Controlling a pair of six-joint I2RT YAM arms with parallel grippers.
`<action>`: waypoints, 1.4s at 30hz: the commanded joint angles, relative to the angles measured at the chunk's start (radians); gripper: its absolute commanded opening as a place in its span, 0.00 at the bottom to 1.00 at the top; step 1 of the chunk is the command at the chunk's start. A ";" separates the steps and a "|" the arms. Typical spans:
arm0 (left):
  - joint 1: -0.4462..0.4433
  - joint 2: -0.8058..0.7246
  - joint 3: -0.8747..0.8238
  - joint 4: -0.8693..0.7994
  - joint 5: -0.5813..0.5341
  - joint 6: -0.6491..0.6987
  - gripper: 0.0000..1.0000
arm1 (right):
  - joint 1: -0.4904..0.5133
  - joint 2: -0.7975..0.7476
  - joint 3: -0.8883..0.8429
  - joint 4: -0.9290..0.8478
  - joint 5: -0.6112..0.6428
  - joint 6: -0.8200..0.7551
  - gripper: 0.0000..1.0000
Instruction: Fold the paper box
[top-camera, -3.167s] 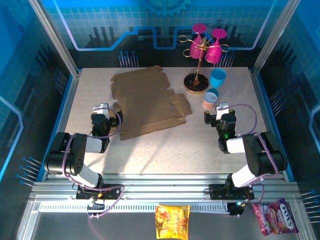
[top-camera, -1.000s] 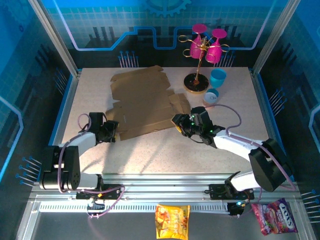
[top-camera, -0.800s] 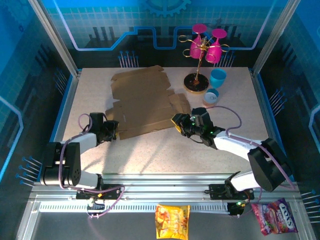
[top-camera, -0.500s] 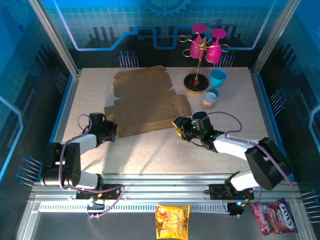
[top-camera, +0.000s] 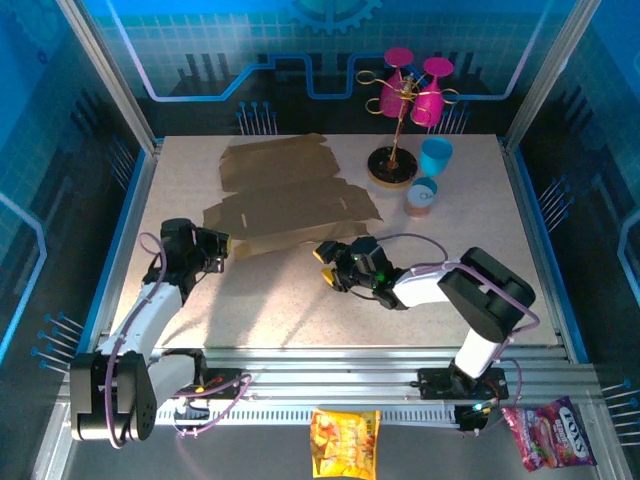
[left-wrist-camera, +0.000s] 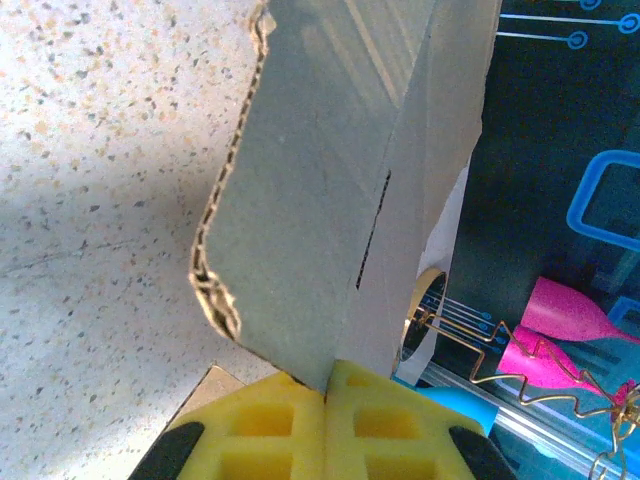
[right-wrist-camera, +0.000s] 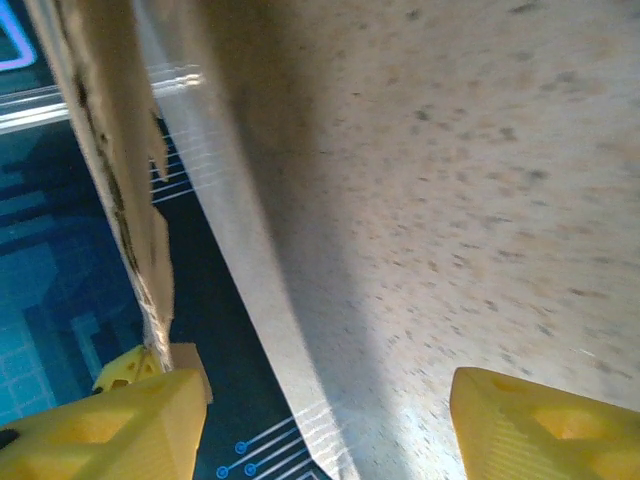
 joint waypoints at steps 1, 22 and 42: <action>0.001 -0.027 0.021 -0.065 0.032 -0.016 0.00 | 0.031 0.054 0.032 0.276 0.136 0.029 0.58; 0.004 -0.061 0.072 -0.139 0.070 0.002 0.00 | 0.034 0.163 0.146 0.339 0.219 0.014 0.35; 0.006 -0.078 0.070 -0.144 0.070 -0.010 0.00 | 0.016 0.151 0.249 0.145 0.215 -0.015 0.26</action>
